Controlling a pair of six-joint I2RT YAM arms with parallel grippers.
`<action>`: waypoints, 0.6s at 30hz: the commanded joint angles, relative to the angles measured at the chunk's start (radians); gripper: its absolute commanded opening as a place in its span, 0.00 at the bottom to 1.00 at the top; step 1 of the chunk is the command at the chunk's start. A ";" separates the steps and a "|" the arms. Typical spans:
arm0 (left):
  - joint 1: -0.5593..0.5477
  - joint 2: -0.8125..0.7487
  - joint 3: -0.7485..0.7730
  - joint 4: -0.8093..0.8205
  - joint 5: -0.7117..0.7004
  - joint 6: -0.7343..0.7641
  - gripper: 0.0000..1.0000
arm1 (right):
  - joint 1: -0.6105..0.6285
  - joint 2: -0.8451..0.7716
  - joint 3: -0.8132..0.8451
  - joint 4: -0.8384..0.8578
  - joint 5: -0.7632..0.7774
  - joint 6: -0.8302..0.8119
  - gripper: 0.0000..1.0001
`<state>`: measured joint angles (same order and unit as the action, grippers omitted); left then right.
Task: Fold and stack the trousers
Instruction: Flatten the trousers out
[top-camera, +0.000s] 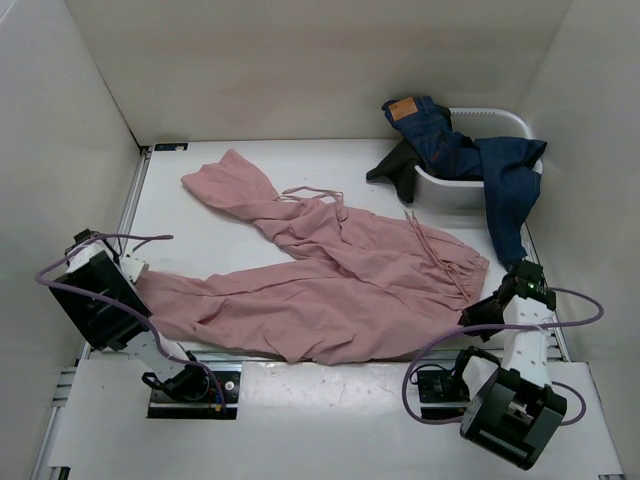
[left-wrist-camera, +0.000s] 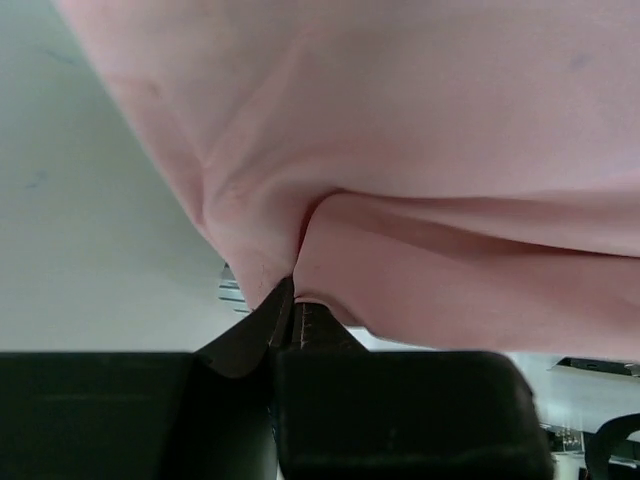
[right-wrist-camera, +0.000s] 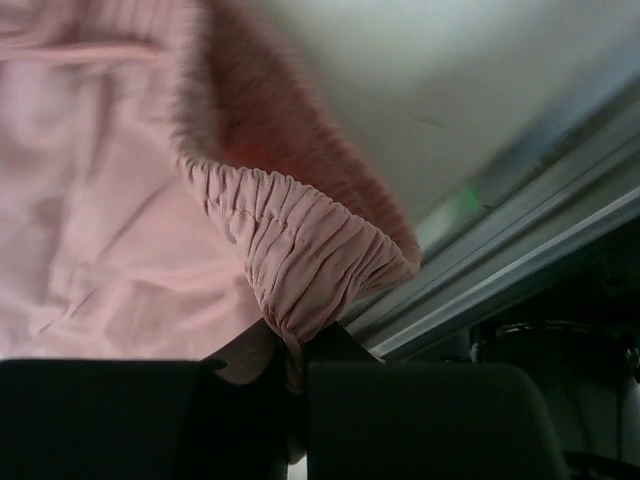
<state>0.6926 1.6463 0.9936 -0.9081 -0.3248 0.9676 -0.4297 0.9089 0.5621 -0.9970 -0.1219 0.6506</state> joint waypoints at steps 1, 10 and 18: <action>0.018 -0.011 -0.019 0.029 -0.003 0.006 0.14 | -0.033 -0.037 -0.022 0.012 0.050 0.063 0.00; 0.073 -0.023 -0.053 0.017 -0.072 0.060 0.56 | -0.034 -0.074 0.028 -0.120 0.254 0.116 0.82; 0.050 -0.083 0.279 -0.179 0.130 0.063 0.89 | 0.008 -0.049 0.318 -0.135 0.318 0.038 0.99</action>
<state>0.7677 1.6268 1.1473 -1.0470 -0.3058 1.0317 -0.4519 0.8444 0.7681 -1.1282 0.1444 0.7303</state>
